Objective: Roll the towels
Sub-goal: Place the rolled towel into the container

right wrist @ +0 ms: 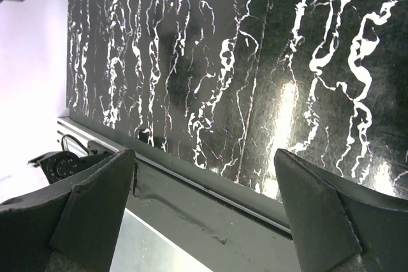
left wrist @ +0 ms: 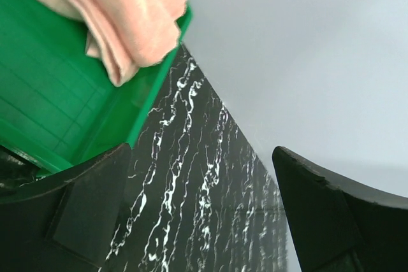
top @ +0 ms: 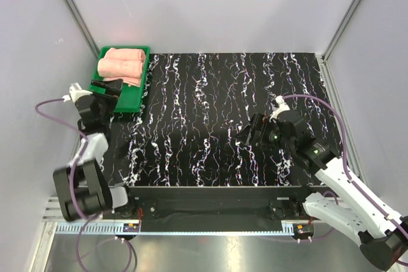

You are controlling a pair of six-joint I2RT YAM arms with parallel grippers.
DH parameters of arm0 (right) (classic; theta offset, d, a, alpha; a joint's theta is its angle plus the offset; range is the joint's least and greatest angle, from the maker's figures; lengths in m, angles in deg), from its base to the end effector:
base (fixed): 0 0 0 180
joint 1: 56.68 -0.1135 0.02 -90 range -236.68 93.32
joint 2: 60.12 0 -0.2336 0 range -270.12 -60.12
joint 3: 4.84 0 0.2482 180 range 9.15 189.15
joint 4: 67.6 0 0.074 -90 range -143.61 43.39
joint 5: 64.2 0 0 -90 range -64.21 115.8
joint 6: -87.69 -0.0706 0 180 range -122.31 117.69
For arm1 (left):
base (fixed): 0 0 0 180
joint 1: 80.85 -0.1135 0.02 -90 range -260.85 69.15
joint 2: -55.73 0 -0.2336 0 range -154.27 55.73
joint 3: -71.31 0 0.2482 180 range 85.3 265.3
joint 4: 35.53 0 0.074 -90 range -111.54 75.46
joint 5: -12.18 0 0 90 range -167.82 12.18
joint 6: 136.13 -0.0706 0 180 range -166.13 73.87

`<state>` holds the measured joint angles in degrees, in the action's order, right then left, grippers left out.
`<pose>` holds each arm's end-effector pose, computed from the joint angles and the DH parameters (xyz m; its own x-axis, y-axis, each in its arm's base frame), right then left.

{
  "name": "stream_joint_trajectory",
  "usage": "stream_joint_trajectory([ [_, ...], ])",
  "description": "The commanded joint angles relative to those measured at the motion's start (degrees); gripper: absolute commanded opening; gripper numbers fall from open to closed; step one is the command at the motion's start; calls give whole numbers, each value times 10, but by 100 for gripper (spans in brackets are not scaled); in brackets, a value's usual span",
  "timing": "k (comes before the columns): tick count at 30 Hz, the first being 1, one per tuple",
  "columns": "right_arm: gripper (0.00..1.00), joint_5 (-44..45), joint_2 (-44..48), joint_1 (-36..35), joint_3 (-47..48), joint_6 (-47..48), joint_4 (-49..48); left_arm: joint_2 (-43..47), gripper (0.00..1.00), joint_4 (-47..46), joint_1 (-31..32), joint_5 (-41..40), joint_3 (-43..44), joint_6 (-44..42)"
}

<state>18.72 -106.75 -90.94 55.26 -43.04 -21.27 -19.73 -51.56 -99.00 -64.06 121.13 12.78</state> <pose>0.1786 0.1321 0.2630 -0.7602 0.2657 -0.5929 -0.1956 0.7767 0.5988 0.3147 0.0855 0.2084 -0.0137 -0.8798 -0.4751 -0.1770 0.4698 -0.8648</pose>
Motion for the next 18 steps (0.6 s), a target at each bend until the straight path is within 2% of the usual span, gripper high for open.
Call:
stream_joint_trajectory([
  [1, 98, -12, -9, -4, 5, 11, -43, 103, 99, 70, -1, -21, -13, -110],
  [3, 98, -22, -17, -5, 4, 11, -52, 187, 99, 131, 2, -66, -20, -155],
  [4, 98, -24, -26, -5, 4, 9, -61, 249, 99, 169, 6, -128, -40, -168],
  [6, 98, -33, -31, -4, 2, 8, -71, 316, 99, 180, 34, -205, -95, -208],
  [7, 98, -34, -35, -4, 1, 4, -82, 347, 99, 168, 51, -283, -117, -228],
  [8, 98, -36, -36, -5, 0, 3, -86, 399, 99, 145, 105, -337, -138, -244],
  [9, 98, -38, -39, -5, -1, 2, -91, 416, 99, 121, 137, -386, -158, -306],
  [10, 98, -41, -41, -4, -1, -1, -99, 430, 99, 82, 172, -472, -188, -344],
  [11, 98, -43, -43, -5, -1, -1, -102, 427, 99, 73, 221, -504, -196, -398],
  [14, 99, -51, -43, -5, -1, -5, -117, 381, 99, 88, 246, -530, -188, -422],
  [16, 100, -54, -37, -5, -2, -6, -128, 356, 99, 65, 249, -487, -192, -451],
  [18, 100, -56, -29, -4, -8, -8, -134, 319, 99, 33, 257, -478, -214, -470],
])
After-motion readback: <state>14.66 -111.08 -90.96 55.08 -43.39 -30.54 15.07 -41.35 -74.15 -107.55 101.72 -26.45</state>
